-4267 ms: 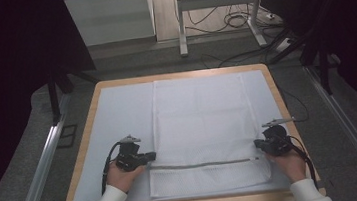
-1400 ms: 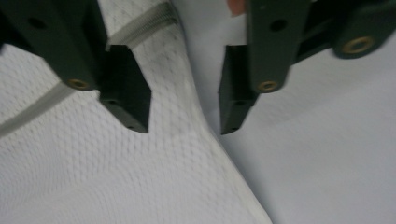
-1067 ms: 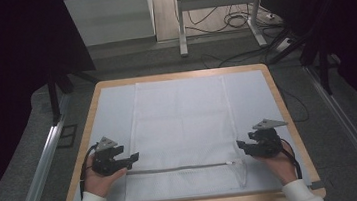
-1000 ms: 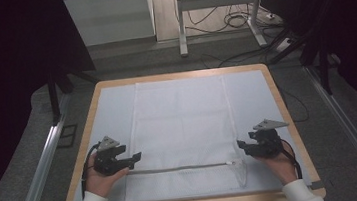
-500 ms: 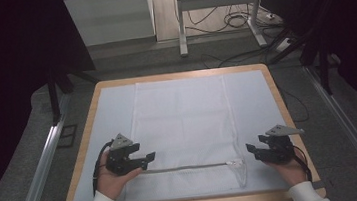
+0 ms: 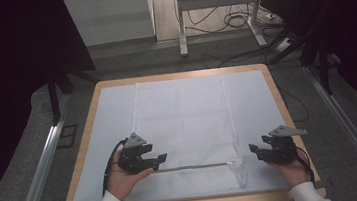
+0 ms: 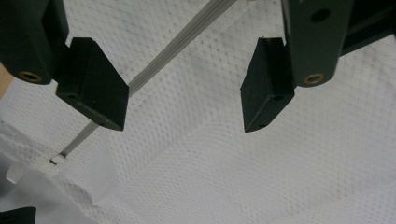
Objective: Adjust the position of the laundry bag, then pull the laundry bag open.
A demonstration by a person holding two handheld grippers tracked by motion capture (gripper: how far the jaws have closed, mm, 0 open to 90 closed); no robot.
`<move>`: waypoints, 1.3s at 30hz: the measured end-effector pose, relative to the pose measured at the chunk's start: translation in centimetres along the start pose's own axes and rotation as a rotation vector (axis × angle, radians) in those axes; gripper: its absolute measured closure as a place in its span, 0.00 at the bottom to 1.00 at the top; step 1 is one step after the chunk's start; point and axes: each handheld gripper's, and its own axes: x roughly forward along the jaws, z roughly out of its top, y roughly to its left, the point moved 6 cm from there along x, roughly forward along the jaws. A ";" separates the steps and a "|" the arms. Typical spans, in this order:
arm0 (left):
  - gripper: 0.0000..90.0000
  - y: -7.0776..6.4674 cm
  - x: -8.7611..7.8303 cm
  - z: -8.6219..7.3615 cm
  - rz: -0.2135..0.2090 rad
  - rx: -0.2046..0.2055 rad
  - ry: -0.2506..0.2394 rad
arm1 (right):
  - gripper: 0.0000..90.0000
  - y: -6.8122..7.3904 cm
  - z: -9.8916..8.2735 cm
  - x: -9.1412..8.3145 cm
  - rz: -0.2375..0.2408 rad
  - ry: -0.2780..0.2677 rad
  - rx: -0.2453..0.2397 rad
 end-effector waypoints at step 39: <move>0.49 -7.3 5.9 2.2 -0.158 0.026 0.100 | 0.38 0.0 0.2 -0.1 -0.028 -0.012 -0.020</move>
